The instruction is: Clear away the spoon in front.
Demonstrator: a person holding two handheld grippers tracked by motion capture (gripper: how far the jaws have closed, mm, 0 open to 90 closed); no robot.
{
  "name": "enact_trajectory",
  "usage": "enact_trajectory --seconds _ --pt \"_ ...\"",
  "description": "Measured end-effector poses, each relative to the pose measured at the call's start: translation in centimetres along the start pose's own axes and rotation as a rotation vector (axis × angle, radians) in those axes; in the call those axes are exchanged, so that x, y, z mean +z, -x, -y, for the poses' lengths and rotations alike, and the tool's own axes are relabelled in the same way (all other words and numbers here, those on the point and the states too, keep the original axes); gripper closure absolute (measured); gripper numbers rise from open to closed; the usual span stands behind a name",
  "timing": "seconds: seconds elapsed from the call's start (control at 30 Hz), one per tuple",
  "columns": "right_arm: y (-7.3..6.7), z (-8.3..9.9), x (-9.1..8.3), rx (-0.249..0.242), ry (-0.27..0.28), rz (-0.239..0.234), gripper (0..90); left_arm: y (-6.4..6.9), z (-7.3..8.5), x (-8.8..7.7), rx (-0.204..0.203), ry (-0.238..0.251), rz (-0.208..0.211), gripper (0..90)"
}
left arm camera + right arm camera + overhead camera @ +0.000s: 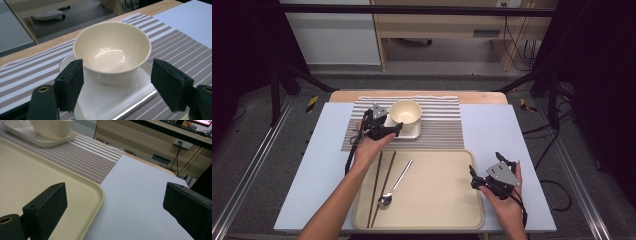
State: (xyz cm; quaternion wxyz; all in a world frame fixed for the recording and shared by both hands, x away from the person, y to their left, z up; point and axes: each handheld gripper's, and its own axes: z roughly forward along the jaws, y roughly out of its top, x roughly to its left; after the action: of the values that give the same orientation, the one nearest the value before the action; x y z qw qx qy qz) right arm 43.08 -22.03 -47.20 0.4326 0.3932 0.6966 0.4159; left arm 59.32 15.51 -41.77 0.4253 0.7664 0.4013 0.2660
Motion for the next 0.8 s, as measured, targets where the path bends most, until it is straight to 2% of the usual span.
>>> enact_trajectory --seconds 0.23,0.3,0.4,0.6,0.7,0.8 --pt "0.0 0.0 0.0 0.007 0.001 0.000 5.8 -0.3 -1.3 1.5 0.012 0.010 -0.022 26.1" --pt "0.0 -0.1 0.0 0.006 0.001 0.001 5.8 -0.5 -1.5 1.9 0.015 0.031 -0.035 26.7" --pt "0.0 -0.1 0.0 0.005 0.001 0.002 5.9 -0.7 -1.8 2.5 0.016 0.015 -0.050 26.3" --pt "0.1 0.0 0.0 0.007 0.002 0.003 6.0 -1.0 -2.4 2.9 -0.011 0.036 -0.059 26.9" --pt "0.1 0.0 0.0 0.008 0.002 0.001 6.0 -1.4 -2.3 3.2 -0.018 0.013 -0.065 26.3" --pt "0.1 0.0 0.0 0.007 0.001 0.001 6.0 -1.8 -2.5 3.5 -0.031 0.010 -0.070 26.3"
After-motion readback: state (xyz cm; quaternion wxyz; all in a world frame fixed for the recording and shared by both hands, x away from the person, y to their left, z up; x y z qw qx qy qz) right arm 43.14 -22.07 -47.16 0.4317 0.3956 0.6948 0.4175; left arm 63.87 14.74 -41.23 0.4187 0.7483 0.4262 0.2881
